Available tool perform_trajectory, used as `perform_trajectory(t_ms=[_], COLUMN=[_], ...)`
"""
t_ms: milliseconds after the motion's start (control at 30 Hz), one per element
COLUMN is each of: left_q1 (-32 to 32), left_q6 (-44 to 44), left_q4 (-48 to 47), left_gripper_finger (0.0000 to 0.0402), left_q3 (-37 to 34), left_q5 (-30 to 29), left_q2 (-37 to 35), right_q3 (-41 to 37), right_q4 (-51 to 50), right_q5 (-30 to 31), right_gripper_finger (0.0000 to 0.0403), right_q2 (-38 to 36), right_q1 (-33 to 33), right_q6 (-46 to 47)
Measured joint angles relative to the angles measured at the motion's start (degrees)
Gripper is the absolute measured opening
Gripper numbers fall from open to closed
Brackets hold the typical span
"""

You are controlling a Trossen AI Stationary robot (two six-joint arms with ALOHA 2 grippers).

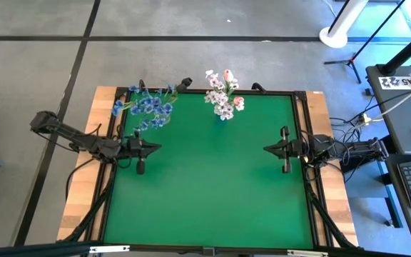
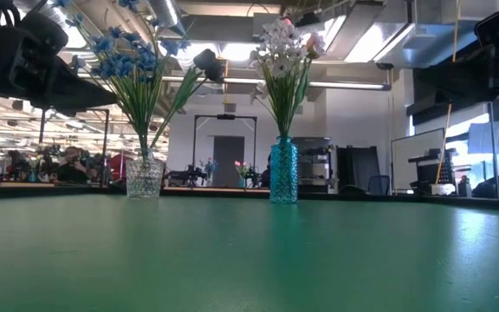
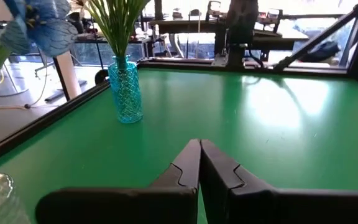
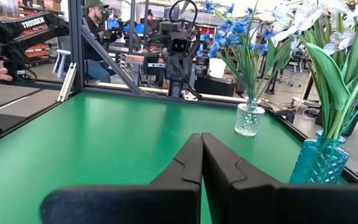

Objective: Sort flowers into vase by color
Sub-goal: Return to Home Position

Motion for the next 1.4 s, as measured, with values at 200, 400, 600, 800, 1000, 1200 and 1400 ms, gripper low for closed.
perform_trajectory(t_ms=[200, 400, 600, 800, 1000, 1200, 1400], left_q1=[0.0, 0.0, 0.0, 0.0, 0.0, 0.0, 0.0], left_q6=[-1.25, -1.29, -1.32, -1.32, -1.34, -1.32, -1.32], left_q4=[-0.01, -0.02, -0.03, -0.04, -0.05, -0.04, -0.06], left_gripper_finger=[0.0, 0.0, 0.0, 0.0, 0.0, 0.0, 0.0], left_q3=[0.0, 0.0, 0.0, 0.0, 0.02, 0.02, 0.02], left_q5=[0.0, 0.0, 0.0, 0.02, 0.02, 0.02, 0.02], left_q2=[0.0, 0.0, 0.0, 0.0, 0.0, 0.0, 0.0], right_q3=[-0.02, 0.21, 0.28, 0.31, 0.32, 0.33, 0.35], right_q4=[0.35, 0.81, 0.7, 0.72, 0.74, 0.79, 0.81], right_q5=[-0.25, -0.14, -0.44, -0.52, -0.54, -0.55, -0.57], right_gripper_finger=[0.0005, 0.0005, 0.0005, 0.0005, 0.0005, 0.0005, 0.0005], right_q2=[0.0, -0.09, -0.07, -0.07, -0.07, -0.07, -0.07], right_q1=[0.0, 0.0, 0.0, 0.0, 0.0, 0.0, 0.0], right_q6=[-0.42, -0.48, -0.47, -0.47, -0.48, -0.46, -0.47])
